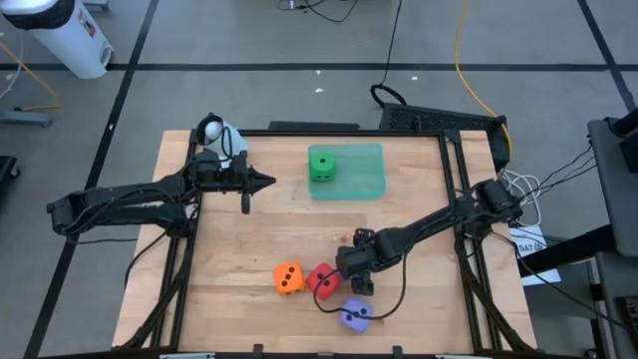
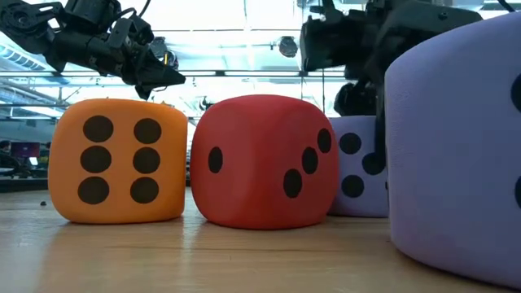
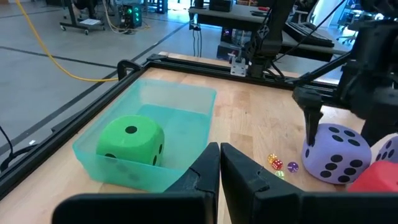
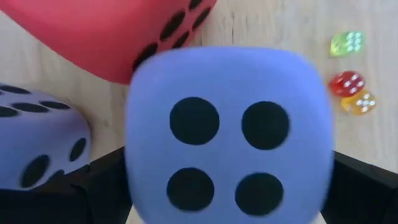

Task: Pick & Place Dice
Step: Put the top large purple dice into the blue bin

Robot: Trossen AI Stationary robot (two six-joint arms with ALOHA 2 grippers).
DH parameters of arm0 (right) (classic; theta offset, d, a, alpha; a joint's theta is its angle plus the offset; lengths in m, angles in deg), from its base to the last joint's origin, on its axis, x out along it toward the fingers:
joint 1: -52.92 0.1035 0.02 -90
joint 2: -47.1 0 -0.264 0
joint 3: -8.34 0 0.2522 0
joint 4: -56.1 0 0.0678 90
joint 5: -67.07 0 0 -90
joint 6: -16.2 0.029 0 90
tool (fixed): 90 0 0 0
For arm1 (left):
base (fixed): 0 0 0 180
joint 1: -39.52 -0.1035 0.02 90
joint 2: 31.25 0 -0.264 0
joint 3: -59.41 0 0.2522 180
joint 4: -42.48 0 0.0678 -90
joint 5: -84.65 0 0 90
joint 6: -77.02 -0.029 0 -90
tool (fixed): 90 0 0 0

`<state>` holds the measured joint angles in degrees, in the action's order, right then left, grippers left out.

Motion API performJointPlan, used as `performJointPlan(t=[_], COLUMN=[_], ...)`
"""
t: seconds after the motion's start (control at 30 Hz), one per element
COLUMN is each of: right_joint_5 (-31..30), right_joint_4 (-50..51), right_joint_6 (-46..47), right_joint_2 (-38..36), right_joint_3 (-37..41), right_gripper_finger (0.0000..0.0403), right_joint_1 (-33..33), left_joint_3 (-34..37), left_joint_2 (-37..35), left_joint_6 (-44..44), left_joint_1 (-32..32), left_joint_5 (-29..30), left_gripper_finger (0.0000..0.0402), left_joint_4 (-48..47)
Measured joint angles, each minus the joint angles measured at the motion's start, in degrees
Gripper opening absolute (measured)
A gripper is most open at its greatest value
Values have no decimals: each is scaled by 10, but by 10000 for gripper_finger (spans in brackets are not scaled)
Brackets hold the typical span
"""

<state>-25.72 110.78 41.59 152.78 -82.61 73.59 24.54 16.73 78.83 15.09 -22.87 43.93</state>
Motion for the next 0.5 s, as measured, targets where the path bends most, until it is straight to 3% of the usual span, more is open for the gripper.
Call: performJointPlan(t=[0.17, 0.33, 0.5], right_joint_5=[-1, -3, -33], right_joint_4=[3, -2, 10], right_joint_6=[-4, -10, -13], right_joint_2=[-6, -25, -65], right_joint_3=[1, -2, -2], right_gripper_finger=[390, 351, 350], right_joint_1=[-3, -8, -19], left_joint_3=[0, 0, 0], left_joint_2=[0, 0, 0], left_joint_6=[-2, -2, -2], left_joint_1=[6, 6, 6], left_joint_5=[0, 0, 0], left_gripper_finger=[21, 21, 21], left_joint_4=[0, 0, 1])
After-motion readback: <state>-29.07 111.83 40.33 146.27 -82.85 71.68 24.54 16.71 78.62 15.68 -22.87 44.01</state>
